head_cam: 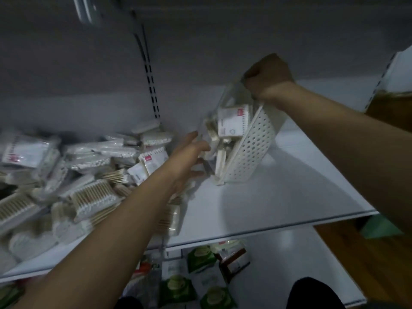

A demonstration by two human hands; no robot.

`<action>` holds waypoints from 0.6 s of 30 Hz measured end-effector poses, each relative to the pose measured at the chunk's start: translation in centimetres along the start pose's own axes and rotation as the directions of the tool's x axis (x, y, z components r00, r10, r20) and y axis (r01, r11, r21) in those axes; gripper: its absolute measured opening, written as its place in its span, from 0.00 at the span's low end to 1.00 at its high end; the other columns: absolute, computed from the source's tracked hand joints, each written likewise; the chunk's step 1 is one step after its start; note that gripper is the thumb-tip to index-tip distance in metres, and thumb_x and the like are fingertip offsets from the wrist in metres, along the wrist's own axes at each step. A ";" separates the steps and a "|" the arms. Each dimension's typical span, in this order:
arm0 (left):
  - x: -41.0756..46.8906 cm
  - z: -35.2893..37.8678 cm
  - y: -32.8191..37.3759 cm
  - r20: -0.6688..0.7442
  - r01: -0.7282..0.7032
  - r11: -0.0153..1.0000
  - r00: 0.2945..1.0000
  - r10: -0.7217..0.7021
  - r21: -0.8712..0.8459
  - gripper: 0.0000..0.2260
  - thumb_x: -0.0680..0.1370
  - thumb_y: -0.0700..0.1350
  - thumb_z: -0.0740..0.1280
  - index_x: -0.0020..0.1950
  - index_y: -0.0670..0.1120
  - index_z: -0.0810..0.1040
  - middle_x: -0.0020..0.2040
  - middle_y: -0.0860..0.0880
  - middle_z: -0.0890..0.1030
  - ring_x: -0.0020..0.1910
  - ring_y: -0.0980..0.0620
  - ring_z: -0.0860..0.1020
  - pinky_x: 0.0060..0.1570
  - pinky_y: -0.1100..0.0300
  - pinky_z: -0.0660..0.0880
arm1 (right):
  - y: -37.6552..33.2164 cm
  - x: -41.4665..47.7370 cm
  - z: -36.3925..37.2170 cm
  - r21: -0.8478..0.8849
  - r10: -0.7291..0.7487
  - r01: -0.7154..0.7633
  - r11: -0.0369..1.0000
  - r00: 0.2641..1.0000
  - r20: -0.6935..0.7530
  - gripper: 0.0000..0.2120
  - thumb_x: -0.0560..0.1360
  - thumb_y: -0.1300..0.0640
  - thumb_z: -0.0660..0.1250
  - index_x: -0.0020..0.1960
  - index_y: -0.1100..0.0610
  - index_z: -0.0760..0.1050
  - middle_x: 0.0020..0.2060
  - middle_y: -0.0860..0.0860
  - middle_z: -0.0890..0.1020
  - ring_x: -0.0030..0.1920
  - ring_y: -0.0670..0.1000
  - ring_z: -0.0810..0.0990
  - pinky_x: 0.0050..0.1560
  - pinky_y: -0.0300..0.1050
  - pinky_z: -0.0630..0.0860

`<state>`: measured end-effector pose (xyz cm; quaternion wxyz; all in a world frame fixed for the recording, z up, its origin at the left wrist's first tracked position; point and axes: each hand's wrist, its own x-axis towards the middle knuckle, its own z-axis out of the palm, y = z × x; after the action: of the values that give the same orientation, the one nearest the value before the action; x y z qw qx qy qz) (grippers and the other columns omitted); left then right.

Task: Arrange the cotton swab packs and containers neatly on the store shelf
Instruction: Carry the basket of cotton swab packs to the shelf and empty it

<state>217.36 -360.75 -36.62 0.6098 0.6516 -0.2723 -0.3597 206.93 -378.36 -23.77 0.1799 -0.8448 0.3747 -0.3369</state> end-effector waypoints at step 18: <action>1.7 -1.6 -2.2 -0.087 -0.372 0.804 0.884 0.459 0.465 0.44 0.69 0.63 0.77 0.80 0.63 0.59 0.78 0.45 0.59 0.76 0.48 0.65 0.75 0.54 0.65 | 4.4 -11.2 9.2 0.609 0.142 -0.079 0.789 0.988 -0.056 0.63 0.60 0.50 0.84 0.81 0.45 0.45 0.74 0.44 0.67 0.72 0.47 0.68 0.72 0.51 0.71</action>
<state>219.45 -360.92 -39.03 0.5364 0.7268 -0.4212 -0.0811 205.65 -372.34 -37.65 0.4408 -0.7021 0.3047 -0.4690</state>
